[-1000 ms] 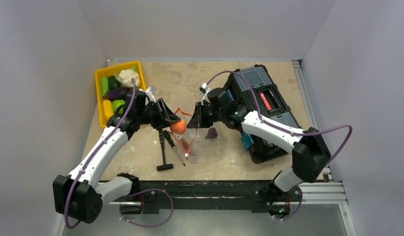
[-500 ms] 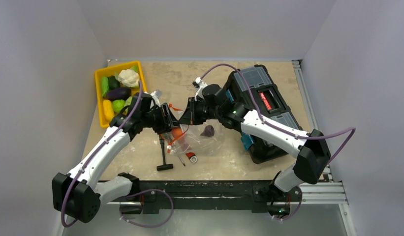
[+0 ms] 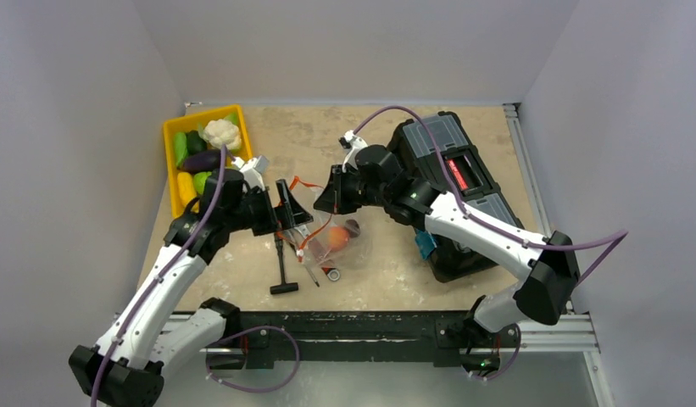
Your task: Place the food in the zip-top bag and seal the zipper
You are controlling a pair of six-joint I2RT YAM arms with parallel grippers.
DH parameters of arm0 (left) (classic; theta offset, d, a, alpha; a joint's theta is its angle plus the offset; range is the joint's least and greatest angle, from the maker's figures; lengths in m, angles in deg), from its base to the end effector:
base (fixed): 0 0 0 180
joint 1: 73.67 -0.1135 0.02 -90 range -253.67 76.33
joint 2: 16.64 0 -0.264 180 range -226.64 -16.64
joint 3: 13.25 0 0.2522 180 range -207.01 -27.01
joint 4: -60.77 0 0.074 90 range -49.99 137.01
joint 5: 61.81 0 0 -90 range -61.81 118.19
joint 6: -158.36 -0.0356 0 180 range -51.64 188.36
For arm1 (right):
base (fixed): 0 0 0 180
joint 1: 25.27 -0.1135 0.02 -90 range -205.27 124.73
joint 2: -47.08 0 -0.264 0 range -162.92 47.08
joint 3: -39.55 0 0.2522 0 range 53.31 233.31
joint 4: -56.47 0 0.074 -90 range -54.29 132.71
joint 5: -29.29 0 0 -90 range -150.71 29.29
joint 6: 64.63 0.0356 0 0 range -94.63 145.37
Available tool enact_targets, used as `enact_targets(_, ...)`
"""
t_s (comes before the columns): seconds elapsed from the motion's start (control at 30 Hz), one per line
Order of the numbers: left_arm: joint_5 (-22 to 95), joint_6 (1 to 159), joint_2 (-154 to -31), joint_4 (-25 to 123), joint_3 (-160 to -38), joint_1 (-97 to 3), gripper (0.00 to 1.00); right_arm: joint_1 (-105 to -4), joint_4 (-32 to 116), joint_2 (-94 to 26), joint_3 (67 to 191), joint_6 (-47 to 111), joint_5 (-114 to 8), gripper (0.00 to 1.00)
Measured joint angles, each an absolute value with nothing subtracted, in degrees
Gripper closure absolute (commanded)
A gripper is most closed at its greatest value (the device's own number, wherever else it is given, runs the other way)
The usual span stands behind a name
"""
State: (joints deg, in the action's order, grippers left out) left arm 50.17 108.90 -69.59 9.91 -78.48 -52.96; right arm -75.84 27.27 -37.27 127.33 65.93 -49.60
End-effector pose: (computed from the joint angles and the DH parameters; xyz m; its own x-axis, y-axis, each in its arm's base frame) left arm 0.1740 -0.0800 0.3111 -0.8343 -0.3289 -0.4424 0.0781 0.7239 -0.6855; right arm 0.2131 0.2700 0.3439 -0.7743 0.0630 -0.6297 -0.4800 0.5900 0.6492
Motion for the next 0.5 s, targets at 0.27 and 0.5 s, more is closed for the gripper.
enact_targets(0.27, 44.4, 104.6, -61.3, 3.6, -82.0, -52.9, 0.04, -75.7, 26.5, -37.3, 125.8, 64.5, -52.4, 1.0)
enact_targets(0.5, 35.4, 99.2, -57.7, -1.6, -87.6, -52.9, 0.03, -75.7, 26.6, -37.3, 123.7, 63.8, -52.7, 1.0)
